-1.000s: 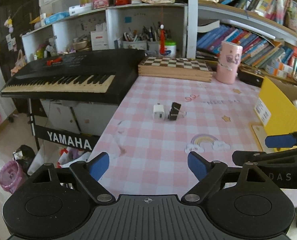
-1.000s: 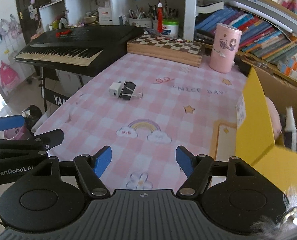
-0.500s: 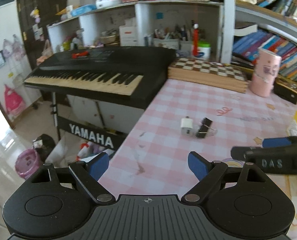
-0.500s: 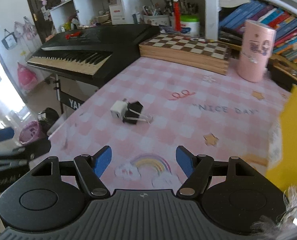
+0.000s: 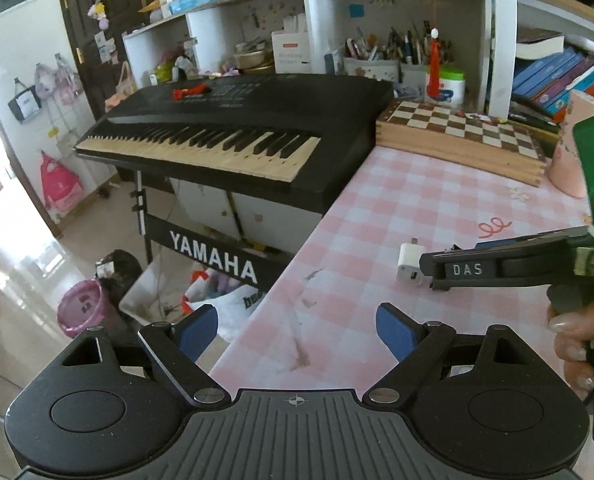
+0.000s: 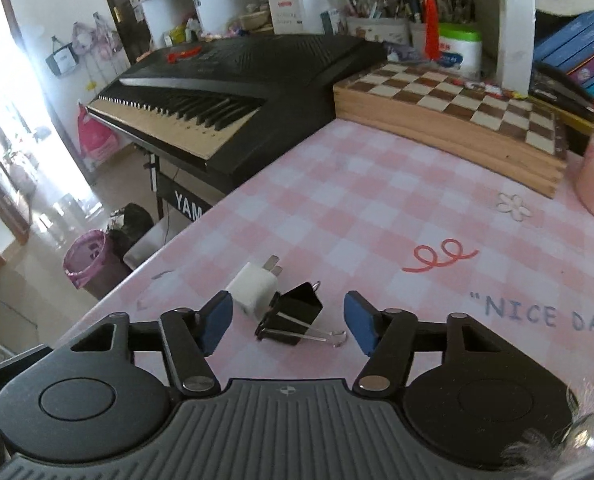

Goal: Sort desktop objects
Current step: 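Grasp the white charger plug with the left tool while the right tool grasps the black binder clip, then carry the white plug and black binder clip toward the yellow box with both tools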

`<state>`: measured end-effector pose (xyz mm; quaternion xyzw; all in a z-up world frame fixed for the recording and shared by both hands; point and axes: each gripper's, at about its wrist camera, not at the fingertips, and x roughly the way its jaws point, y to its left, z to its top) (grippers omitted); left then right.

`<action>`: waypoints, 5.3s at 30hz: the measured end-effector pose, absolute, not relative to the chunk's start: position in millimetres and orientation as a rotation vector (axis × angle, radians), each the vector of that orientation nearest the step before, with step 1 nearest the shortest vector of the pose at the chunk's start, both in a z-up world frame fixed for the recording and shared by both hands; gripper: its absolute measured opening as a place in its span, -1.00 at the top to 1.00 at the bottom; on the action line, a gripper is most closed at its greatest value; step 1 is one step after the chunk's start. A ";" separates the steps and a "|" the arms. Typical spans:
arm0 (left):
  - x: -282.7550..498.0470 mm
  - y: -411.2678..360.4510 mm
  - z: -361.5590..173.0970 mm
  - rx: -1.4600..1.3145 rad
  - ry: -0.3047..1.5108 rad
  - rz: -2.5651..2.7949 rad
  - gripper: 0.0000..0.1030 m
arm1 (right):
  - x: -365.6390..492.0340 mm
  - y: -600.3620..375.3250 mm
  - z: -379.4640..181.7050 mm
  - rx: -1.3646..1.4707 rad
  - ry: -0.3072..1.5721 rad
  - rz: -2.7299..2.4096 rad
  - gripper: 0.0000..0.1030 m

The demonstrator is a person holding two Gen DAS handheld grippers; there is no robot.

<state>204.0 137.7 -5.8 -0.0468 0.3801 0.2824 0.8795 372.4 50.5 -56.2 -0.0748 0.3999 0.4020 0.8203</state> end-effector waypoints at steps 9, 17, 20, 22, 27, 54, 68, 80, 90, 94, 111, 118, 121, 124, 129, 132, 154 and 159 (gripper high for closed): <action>233.2 138.3 -18.4 -0.091 0.839 0.575 -0.72 | 384.3 44.4 -63.0 -0.133 0.907 0.946 0.55; 281.5 128.5 -38.3 -0.096 0.818 0.474 -0.72 | 383.5 -19.5 -25.0 -0.077 0.785 0.728 0.55; 302.6 121.7 -48.8 -0.093 0.829 0.444 -0.72 | 382.7 -40.9 -19.3 -0.062 0.781 0.675 0.55; 313.5 117.9 -54.4 -0.086 0.830 0.422 -0.71 | 381.3 -49.7 -16.8 -0.063 0.773 0.658 0.55; 333.3 117.3 -69.2 -0.072 0.860 0.413 -0.60 | 376.2 -63.5 -11.0 -0.068 0.761 0.637 0.55; 230.9 116.2 16.3 -0.258 0.683 0.105 0.54 | 291.4 -90.3 18.6 -0.058 0.730 0.592 0.55; 137.9 101.7 32.9 -0.185 0.663 -0.035 0.54 | 191.9 -81.4 34.8 -0.073 0.759 0.570 0.55; 55.3 110.8 33.6 -0.193 0.682 -0.062 0.54 | 103.1 -66.5 39.0 -0.078 0.766 0.569 0.55; 18.9 88.6 29.5 -0.166 0.679 -0.219 0.54 | 41.2 -93.7 30.5 -0.033 0.791 0.434 0.55; 14.7 71.9 27.6 -0.164 0.667 -0.278 0.54 | 24.6 -111.3 27.7 -0.023 0.809 0.362 0.56; 31.4 -16.5 17.2 -0.009 0.739 -0.548 0.54 | -10.8 -203.7 13.3 0.174 0.850 0.076 0.56; 43.8 -57.4 14.1 0.056 0.787 -0.560 0.54 | 0.4 -228.3 9.9 0.173 0.874 0.087 0.55; 52.7 -73.3 14.2 0.066 0.790 -0.546 0.54 | 13.6 -246.3 7.5 0.197 0.880 0.085 0.55; 65.0 -87.0 12.8 0.056 0.813 -0.527 0.54 | 27.5 -264.1 5.8 0.205 0.887 0.095 0.55; 83.1 -117.8 15.1 0.076 0.822 -0.540 0.54 | 51.7 -296.0 5.8 0.229 0.891 0.113 0.55; 93.3 -134.4 15.6 0.070 0.816 -0.527 0.54 | 67.1 -317.3 4.1 0.252 0.895 0.118 0.55; 169.7 -192.0 52.6 0.003 0.662 -0.317 0.54 | 155.9 -371.4 35.0 0.129 0.682 0.258 0.55; 197.7 -196.1 58.6 0.033 0.625 -0.261 0.54 | 191.8 -377.6 49.0 0.104 0.612 0.315 0.55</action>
